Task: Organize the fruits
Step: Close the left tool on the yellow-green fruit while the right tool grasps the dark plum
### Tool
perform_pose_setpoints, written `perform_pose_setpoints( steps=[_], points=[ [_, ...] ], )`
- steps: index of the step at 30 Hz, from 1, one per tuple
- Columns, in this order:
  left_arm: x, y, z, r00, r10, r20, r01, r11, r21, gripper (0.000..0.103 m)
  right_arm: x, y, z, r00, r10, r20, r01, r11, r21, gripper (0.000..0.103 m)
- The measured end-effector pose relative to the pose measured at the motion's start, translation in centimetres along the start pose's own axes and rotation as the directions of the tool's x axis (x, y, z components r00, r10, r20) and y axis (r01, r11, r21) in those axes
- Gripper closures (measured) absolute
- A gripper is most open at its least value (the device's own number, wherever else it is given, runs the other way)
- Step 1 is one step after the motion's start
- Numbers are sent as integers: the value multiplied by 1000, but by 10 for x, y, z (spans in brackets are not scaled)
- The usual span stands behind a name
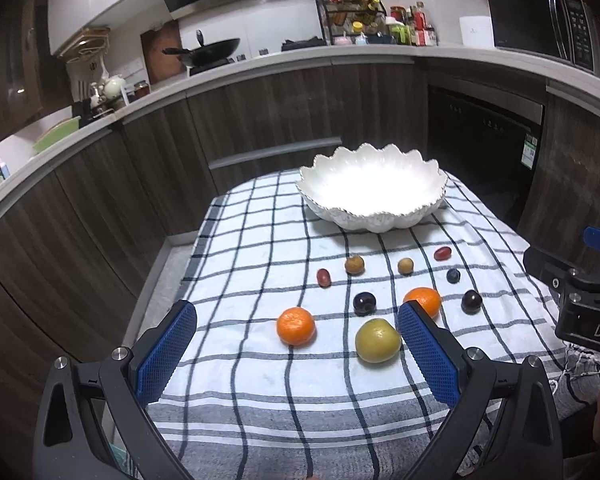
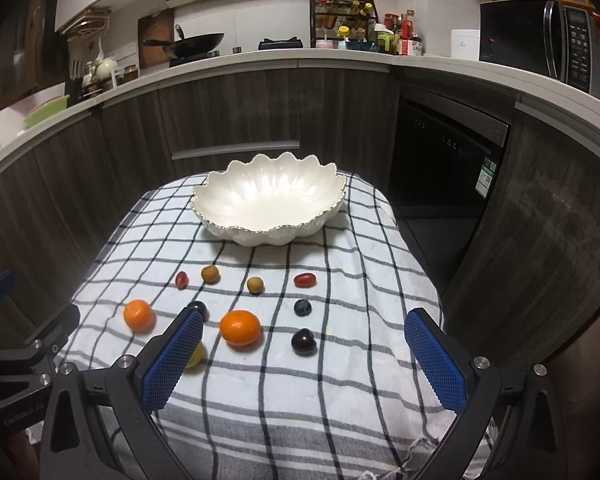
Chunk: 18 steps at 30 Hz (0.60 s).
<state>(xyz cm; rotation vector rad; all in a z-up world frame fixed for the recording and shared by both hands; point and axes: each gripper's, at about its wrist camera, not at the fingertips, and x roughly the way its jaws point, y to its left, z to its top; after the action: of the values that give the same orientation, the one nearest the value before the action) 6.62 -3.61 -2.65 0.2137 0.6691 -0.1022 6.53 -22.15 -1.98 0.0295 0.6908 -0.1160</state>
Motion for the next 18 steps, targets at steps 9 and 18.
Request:
perform_pose_setpoints(
  steps=[9, 18],
  points=[
    [23, -14, 1, 999, -34, -40, 35, 999, 20, 0, 21, -6, 2, 1000, 0, -30, 0, 1000, -6, 1],
    [55, -24, -5, 991, -55, -122, 56, 998, 10, 1, 46, -6, 2, 999, 6, -44, -8, 999, -50, 2]
  ],
)
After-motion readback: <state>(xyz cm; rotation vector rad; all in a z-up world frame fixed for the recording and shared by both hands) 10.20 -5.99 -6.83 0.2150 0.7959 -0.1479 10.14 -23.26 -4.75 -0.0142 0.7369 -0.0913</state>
